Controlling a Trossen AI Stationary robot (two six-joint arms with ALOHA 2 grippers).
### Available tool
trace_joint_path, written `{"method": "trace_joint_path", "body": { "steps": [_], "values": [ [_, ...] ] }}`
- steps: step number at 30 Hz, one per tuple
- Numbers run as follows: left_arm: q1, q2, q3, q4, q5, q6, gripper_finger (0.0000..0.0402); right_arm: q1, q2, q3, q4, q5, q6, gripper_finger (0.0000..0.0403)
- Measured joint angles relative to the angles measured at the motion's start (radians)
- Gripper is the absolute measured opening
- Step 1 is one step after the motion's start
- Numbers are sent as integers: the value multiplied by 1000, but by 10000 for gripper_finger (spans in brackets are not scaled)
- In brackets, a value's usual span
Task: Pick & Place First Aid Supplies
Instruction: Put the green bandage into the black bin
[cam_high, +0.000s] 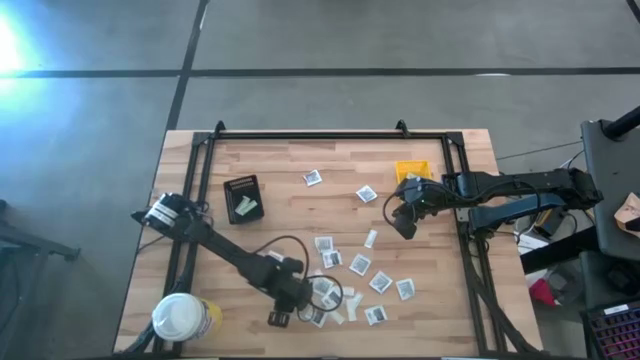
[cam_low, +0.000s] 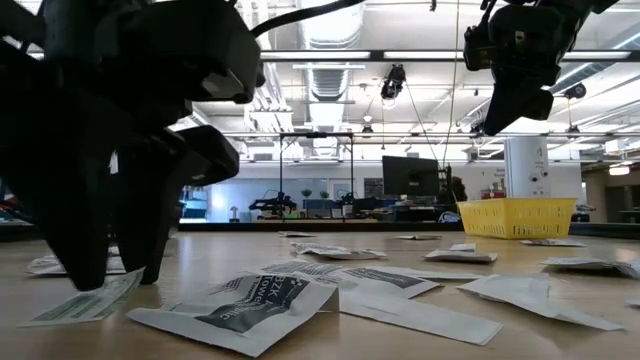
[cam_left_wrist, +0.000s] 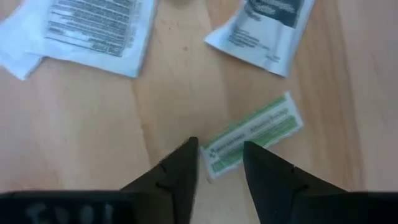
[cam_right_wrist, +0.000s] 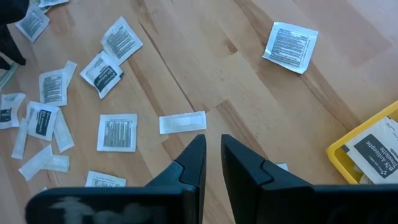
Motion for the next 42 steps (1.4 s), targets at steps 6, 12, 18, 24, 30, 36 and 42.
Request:
{"method": "trace_joint_path", "body": {
  "steps": [6, 12, 18, 24, 30, 36, 42],
  "values": [
    [0, 23, -64, 71, -18, -36, 87, 0, 0, 0, 0, 0, 18, 48],
    [-1, 19, -76, 101, -9, -38, 38, 0, 0, 0, 4, 0, 22, 48],
    [-1, 19, -76, 110, 22, -46, 3, 0, 0, 0, 19, 5, 19, 47],
    [-2, 14, -76, 111, 36, -65, 1, 0, 0, 0, 19, 8, 17, 47],
    [-2, -56, -79, 107, 43, -68, 0, 1, 0, 0, 19, 9, 1, 49],
    [7, -179, -92, 38, 7, -73, 0, 2, 0, 0, 19, 9, -8, 47],
    [46, -332, -102, -52, -114, -56, 0, 3, 0, 0, 19, 9, -28, 49]
  ]
}}
